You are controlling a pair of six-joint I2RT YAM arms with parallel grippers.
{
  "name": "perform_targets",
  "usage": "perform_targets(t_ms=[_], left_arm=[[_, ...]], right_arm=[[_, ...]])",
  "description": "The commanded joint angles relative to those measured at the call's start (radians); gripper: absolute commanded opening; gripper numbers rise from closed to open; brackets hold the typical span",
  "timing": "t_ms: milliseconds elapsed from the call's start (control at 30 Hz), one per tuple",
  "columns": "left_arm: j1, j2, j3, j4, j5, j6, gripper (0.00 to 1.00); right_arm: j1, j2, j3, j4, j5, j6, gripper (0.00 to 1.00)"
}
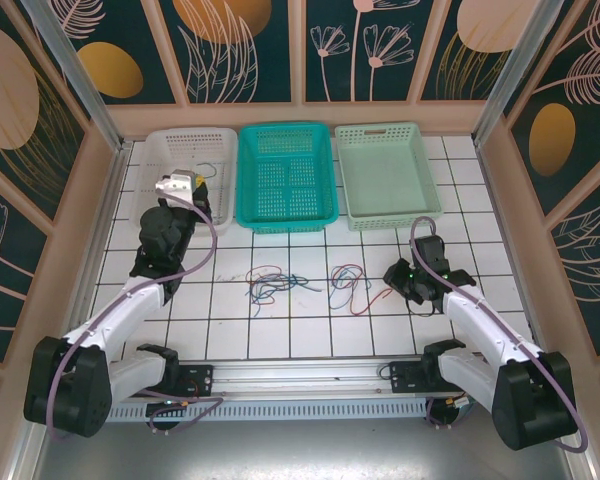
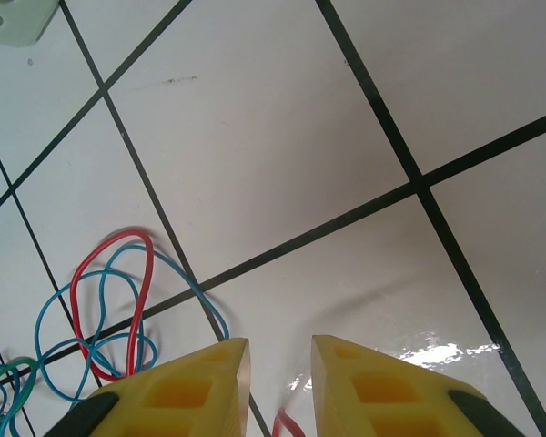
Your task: Untangle the cables
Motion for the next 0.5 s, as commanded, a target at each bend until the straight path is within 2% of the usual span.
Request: perform_targets(t_ms=[0,67,167,367,400,433,467], left_arm=[[0.005,0.036,-0.043,0.189,-0.06,0.071,0.0],[0.004,0.079,-0.065,0.221,-0.079,0.084,0.0],[0.007,0.159,-0.124,0.352,-0.116,0.092,0.0],[0.006,0.284,-0.13,0.375,-0.157,0.063,0.0],[0.006,0.284,-0.129,0.364,-0.152,0.048,0.04],[0.007,0.279,-0.123,0.343,-0.149,0.037,0.12],[0.007,0.268,-0.114,0.311,-0.147,0.022,0.27]], right_arm=[[-0.006,0.006,0.011,0.02,-0.006,-0.011,0.24],[-0.006,0.003,0.013,0.021,-0.004,-0.012,0.24],[-0.007,0.003,0.013,0.023,0.0,-0.016,0.23],[-0.005,0.003,0.01,0.019,-0.003,-0.018,0.22],[-0.005,0.0,0.009,0.015,-0.001,-0.019,0.22],[-0.005,-0.002,0.007,0.013,-0.002,-0.018,0.22],[-0.005,-0.004,0.005,0.01,-0.003,-0.015,0.21]])
